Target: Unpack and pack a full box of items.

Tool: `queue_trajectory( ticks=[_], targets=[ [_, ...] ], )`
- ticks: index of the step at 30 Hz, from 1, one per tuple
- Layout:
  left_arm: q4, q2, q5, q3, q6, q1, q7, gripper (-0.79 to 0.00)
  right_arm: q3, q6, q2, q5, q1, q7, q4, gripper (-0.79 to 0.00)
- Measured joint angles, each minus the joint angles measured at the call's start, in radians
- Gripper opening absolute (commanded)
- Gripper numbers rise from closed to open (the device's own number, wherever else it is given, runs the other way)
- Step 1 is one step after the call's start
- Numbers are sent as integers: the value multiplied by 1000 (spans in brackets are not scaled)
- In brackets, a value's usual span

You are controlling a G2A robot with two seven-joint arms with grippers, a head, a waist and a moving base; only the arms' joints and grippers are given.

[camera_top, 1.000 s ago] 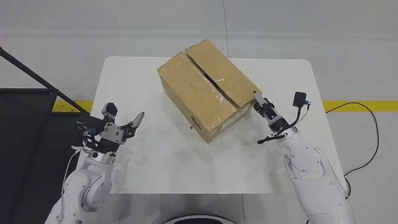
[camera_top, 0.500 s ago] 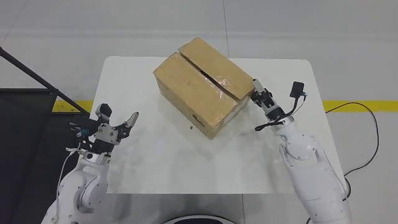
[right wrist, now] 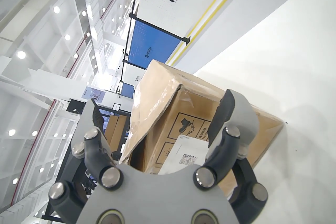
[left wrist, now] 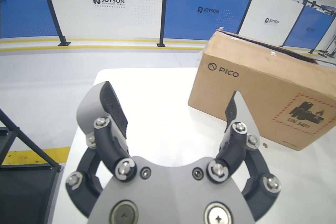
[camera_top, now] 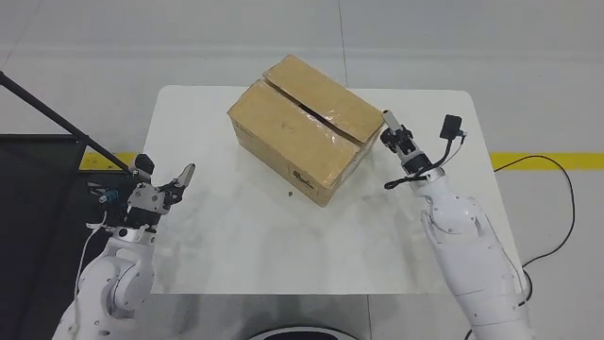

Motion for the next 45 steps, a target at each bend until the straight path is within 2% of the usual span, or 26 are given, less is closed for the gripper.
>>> queue_trajectory(
  ticks=[5, 8, 14, 18, 24, 30, 34, 40, 45],
  targets=[
    [86, 7, 35, -11, -11, -132, -78, 0, 92, -82, 22, -74, -122, 0, -135, 0],
    [174, 12, 73, 10, -30, -247, -129, 0, 159, -121, 35, -107, -217, 9, -232, 0],
    [413, 11, 182, 114, -83, -503, -172, 0, 263, -124, 49, -142, -387, 8, -374, 0],
    [563, 2, 225, 194, -114, -637, -155, 0, 294, -101, 50, -154, -459, -24, -407, 0],
    [758, -17, 275, 302, -135, -796, -100, 0, 329, -74, 50, -149, -530, -62, -429, 0],
    [869, -34, 312, 385, -188, -879, -24, 0, 346, -60, 50, -147, -559, -71, -446, 0],
    [892, -38, 313, 407, -221, -890, 22, 0, 347, -56, 49, -149, -560, -68, -447, 0],
    [846, -31, 325, 410, -266, -864, 45, 0, 335, -60, 49, -144, -540, -53, -427, 0],
    [771, -20, 332, 394, -280, -807, 46, 0, 332, -74, 49, -143, -527, -38, -415, 0]
  ],
)
